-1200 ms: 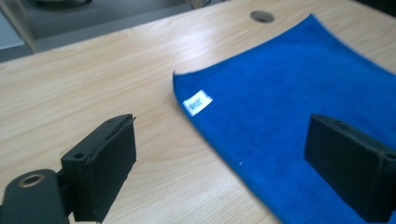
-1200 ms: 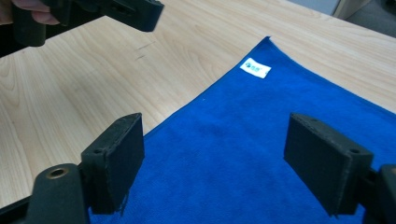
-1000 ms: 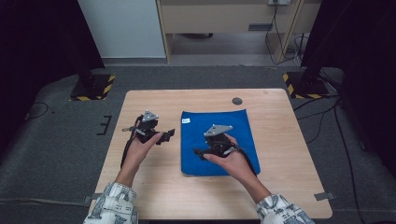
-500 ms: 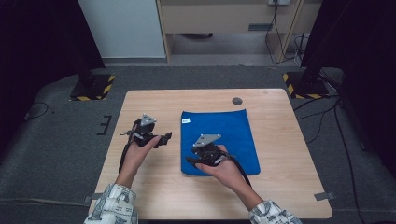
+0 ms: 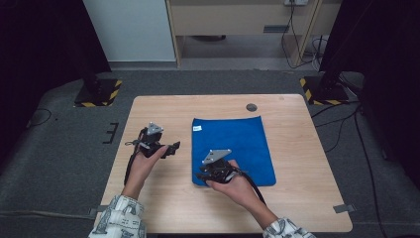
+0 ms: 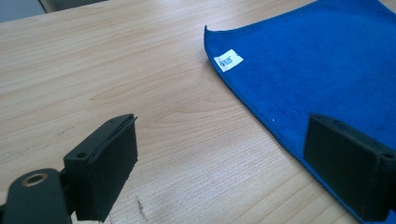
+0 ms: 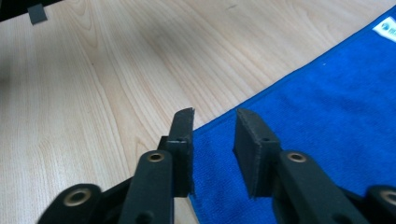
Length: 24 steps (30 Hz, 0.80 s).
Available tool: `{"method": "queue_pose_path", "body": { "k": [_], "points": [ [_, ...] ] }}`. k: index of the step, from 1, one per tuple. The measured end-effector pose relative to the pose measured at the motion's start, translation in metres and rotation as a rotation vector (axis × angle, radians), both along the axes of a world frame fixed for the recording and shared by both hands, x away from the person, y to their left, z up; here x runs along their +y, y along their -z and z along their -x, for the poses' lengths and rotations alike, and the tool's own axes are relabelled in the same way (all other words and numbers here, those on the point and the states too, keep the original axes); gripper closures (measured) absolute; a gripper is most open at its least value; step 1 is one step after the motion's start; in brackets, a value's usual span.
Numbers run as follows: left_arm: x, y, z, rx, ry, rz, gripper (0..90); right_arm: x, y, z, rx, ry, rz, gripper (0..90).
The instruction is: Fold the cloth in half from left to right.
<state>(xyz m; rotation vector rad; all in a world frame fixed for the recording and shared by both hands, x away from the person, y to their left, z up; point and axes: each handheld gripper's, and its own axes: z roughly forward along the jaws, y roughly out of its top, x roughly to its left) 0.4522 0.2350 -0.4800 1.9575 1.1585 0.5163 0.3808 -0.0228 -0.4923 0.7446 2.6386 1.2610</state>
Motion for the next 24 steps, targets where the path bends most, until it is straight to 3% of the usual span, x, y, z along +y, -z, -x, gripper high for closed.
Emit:
{"method": "queue_pose_path", "body": {
  "k": [7,13,20,24],
  "points": [
    [-0.001,0.001,0.0,0.005,0.007,-0.006,9.6,0.011,0.01,0.006,0.022,-0.006,-0.006,48.6],
    [-0.002,0.002,0.0,0.008,0.009,-0.006,9.6,0.021,0.019,0.011,0.017,-0.01,0.01,43.5],
    [-0.004,0.002,0.0,0.009,0.01,0.006,9.9,0.029,0.032,0.014,-0.012,0.007,0.06,50.9],
    [-0.006,0.001,0.0,0.011,0.014,0.007,10.0,0.028,0.035,0.015,-0.03,0.026,0.078,65.8]
  ]
}}
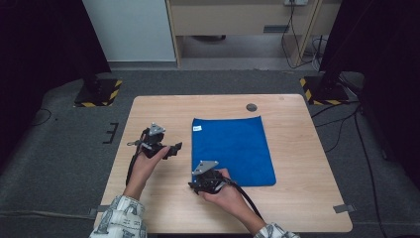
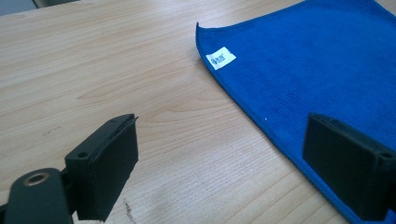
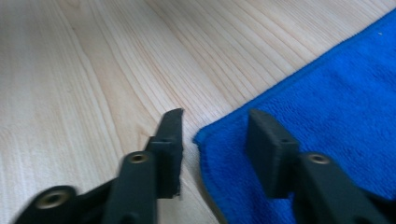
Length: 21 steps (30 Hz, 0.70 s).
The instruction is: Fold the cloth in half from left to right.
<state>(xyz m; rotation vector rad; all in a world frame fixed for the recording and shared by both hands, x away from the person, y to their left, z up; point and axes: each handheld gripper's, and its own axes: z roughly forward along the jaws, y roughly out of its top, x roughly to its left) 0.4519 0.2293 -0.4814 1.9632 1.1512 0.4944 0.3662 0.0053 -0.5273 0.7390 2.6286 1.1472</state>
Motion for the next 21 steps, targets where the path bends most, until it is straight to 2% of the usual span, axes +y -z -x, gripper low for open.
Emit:
{"method": "queue_pose_path", "body": {
  "k": [3,5,8,10,16,21],
  "points": [
    [-0.001,-0.001,0.0,-0.003,0.001,-0.002,10.8,-0.002,-0.001,-0.002,0.01,0.008,-0.013,83.5],
    [-0.004,-0.001,-0.002,-0.001,0.007,0.005,11.0,-0.003,-0.002,-0.002,0.013,0.004,-0.022,88.5],
    [-0.006,-0.003,-0.005,0.006,0.019,0.016,11.7,-0.002,-0.005,-0.001,0.022,0.007,-0.032,89.0],
    [-0.009,-0.005,-0.008,-0.001,0.026,-0.005,11.9,-0.001,-0.007,0.001,0.026,0.005,-0.039,89.0],
    [-0.018,-0.005,-0.023,0.003,0.047,0.0,15.5,0.002,-0.013,0.01,0.031,-0.001,-0.06,89.1],
    [-0.023,-0.003,-0.034,0.005,0.054,-0.024,18.4,0.01,-0.013,0.019,0.042,-0.023,-0.063,89.1]
  ]
}}
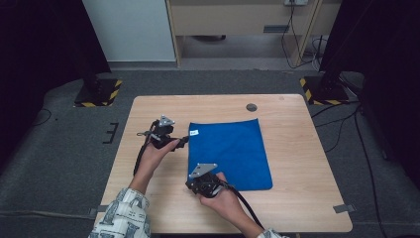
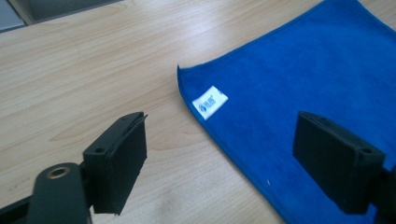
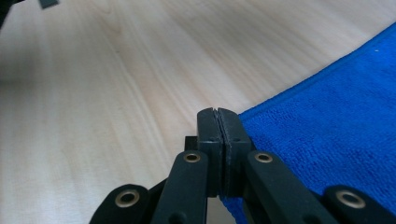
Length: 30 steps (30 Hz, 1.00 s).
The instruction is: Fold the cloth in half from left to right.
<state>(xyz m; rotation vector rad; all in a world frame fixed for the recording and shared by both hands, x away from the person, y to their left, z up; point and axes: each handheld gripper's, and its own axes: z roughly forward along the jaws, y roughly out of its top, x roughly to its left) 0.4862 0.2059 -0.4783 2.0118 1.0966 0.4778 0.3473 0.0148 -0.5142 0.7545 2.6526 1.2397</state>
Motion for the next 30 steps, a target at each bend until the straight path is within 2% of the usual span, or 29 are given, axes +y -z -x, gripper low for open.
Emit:
{"method": "queue_pose_path", "body": {
  "k": [4,8,12,13,15,16,22,24,25,26,27,29,30],
  "points": [
    [0.0,0.003,-0.007,0.012,-0.001,0.005,20.7,0.006,0.0,0.008,0.012,-0.019,0.001,89.1],
    [0.0,0.007,-0.015,0.027,-0.01,-0.009,22.5,0.012,0.0,0.013,0.016,-0.028,-0.006,89.1],
    [-0.001,0.008,-0.022,0.026,-0.005,0.001,26.2,0.02,0.0,0.017,0.014,-0.038,0.0,89.1],
    [-0.001,0.009,-0.023,0.014,-0.004,0.01,26.7,0.022,0.001,0.018,0.02,-0.033,0.002,89.0],
    [0.0,0.012,-0.028,0.008,-0.004,0.031,32.5,0.025,0.002,0.019,0.018,-0.032,0.004,89.0],
    [-0.001,0.013,-0.03,0.02,0.001,0.022,33.4,0.026,0.002,0.019,0.016,-0.036,0.007,88.9],
    [0.004,0.016,-0.041,-0.001,-0.011,0.0,47.1,0.029,0.004,0.02,0.022,-0.025,0.001,88.8],
    [0.007,0.016,-0.042,0.007,-0.02,0.036,52.8,0.029,0.005,0.02,0.024,-0.026,-0.002,88.7],
    [0.008,0.017,-0.043,-0.005,-0.029,0.014,55.6,0.029,0.005,0.021,0.026,-0.024,0.003,88.7],
    [0.007,0.018,-0.044,-0.022,-0.026,-0.03,57.3,0.029,0.006,0.021,0.019,-0.029,0.008,88.7],
    [0.007,0.02,-0.045,-0.021,-0.018,-0.026,57.7,0.028,0.006,0.021,0.019,-0.032,0.008,88.6],
    [0.007,0.024,-0.048,-0.003,-0.019,0.045,58.4,0.027,0.006,0.021,0.024,-0.025,0.006,88.6],
    [0.007,0.025,-0.049,-0.004,-0.021,0.052,59.2,0.026,0.006,0.021,0.024,-0.024,-0.001,88.6]
  ]
}}
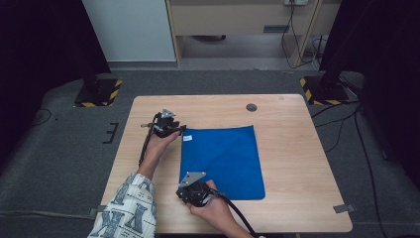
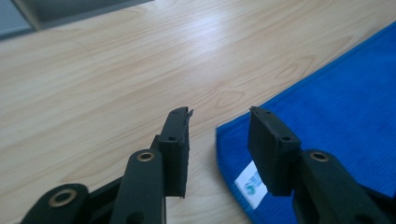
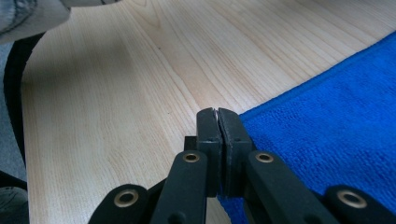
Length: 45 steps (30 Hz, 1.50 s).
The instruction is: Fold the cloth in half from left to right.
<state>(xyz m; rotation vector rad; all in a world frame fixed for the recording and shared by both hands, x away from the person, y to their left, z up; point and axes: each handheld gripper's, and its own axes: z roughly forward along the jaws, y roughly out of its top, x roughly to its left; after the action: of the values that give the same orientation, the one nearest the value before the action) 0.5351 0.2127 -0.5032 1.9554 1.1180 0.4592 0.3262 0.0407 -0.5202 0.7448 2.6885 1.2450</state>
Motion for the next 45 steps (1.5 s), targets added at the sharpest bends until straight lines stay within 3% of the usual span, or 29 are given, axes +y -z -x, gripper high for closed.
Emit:
{"method": "queue_pose_path", "body": {
  "k": [12,18,22,32,35,45],
  "points": [
    [-0.007,0.021,-0.008,0.032,0.017,-0.06,70.4,-0.003,0.0,0.002,0.006,0.001,-0.011,88.5],
    [-0.009,0.022,-0.009,0.056,0.027,-0.056,88.7,-0.004,-0.001,0.003,0.004,0.005,-0.018,88.6],
    [-0.005,0.013,-0.007,0.043,0.001,-0.01,89.3,-0.006,-0.004,0.005,-0.003,0.001,-0.011,88.6],
    [-0.014,-0.026,0.001,-0.012,0.034,-0.055,89.5,-0.011,-0.017,0.011,-0.026,0.029,-0.06,88.7],
    [-0.014,-0.03,-0.001,0.001,0.034,-0.071,89.6,-0.011,-0.021,0.011,-0.025,0.046,-0.078,88.9],
    [-0.009,-0.039,-0.004,-0.009,0.019,-0.071,89.6,-0.002,-0.023,0.013,-0.043,0.076,-0.056,88.9]
  ]
}}
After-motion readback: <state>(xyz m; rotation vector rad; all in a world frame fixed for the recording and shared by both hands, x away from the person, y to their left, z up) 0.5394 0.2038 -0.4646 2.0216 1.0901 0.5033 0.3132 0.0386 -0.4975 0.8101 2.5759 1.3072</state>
